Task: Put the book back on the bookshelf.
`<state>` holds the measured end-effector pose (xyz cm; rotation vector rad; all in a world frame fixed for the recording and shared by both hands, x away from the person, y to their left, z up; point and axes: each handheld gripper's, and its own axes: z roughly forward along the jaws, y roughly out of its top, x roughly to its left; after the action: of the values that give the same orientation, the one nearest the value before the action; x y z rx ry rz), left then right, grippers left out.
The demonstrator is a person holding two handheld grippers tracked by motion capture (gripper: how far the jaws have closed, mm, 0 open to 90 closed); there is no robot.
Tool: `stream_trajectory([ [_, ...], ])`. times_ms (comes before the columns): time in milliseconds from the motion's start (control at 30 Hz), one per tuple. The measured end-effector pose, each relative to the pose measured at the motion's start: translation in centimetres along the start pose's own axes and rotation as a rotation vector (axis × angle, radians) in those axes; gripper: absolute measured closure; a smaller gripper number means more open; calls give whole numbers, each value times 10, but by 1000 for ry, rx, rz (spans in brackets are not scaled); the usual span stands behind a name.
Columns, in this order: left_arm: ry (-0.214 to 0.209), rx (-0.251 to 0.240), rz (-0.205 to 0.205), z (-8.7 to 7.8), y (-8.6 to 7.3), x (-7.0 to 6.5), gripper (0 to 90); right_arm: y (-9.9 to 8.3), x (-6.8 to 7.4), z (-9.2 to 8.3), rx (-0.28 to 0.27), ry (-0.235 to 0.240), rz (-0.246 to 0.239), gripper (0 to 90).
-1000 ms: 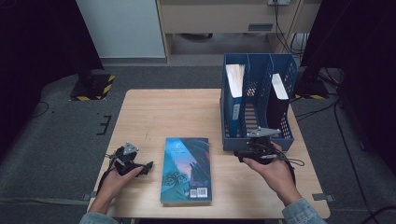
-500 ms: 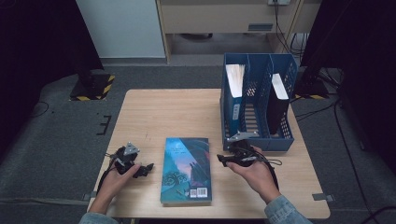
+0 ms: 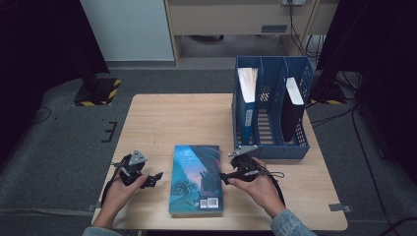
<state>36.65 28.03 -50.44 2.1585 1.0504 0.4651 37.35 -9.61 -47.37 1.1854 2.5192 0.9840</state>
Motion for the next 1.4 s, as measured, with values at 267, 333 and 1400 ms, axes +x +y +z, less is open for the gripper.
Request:
stream_trajectory([
  [267,-56,-73,-39,-1,26,-39,73,-2,12,11,29,44,-19,202],
  [333,-73,-68,-28,5,29,-49,77,-2,15,12,31,57,-29,193],
  [1400,-220,-2,-48,31,24,-60,118,-12,15,45,75,256,64,86],
])
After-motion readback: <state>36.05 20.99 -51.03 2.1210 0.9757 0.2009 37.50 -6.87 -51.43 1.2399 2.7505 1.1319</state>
